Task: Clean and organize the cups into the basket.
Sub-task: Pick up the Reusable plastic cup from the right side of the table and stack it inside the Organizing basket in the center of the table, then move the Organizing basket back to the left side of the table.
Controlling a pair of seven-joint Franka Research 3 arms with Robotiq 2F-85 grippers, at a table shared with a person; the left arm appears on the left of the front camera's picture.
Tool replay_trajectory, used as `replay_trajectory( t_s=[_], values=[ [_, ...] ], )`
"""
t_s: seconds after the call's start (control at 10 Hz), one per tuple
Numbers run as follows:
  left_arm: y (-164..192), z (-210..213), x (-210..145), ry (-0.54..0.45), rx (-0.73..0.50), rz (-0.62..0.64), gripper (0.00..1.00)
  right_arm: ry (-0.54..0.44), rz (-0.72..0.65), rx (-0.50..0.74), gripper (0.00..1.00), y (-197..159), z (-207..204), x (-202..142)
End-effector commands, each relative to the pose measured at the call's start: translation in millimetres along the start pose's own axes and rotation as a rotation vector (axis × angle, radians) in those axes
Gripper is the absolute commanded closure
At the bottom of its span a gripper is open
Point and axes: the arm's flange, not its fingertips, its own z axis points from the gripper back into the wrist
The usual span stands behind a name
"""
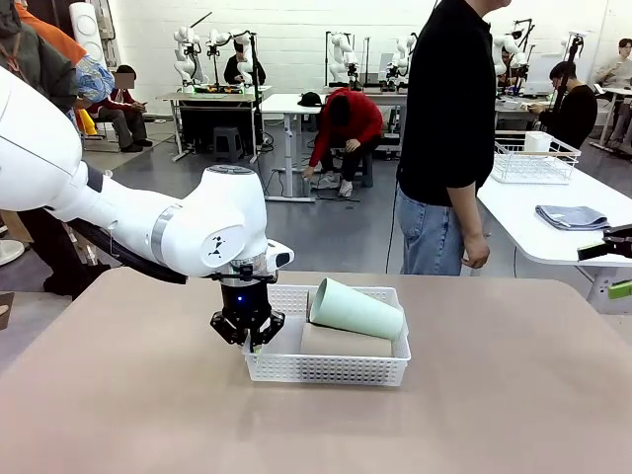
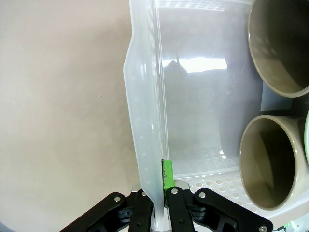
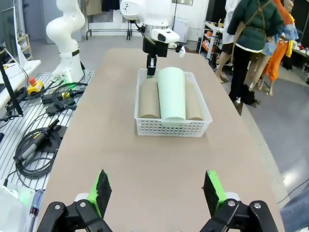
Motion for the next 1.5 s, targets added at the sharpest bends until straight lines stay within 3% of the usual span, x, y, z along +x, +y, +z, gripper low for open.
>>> replay_trajectory(
  t_s=[0.0, 1.4],
  values=[
    [2.5, -1.6, -1.6, -0.002, -0.006, -0.006, 1.0, 0.01, -0.005, 0.006, 0.0, 7.3, -1.4, 6.6],
    [2.5, -1.6, -1.6, -0.002, -0.006, -0.006, 1.0, 0.005, 0.01, -0.003, 0.0, 2.6, 0.5, 6.0]
  ],
)
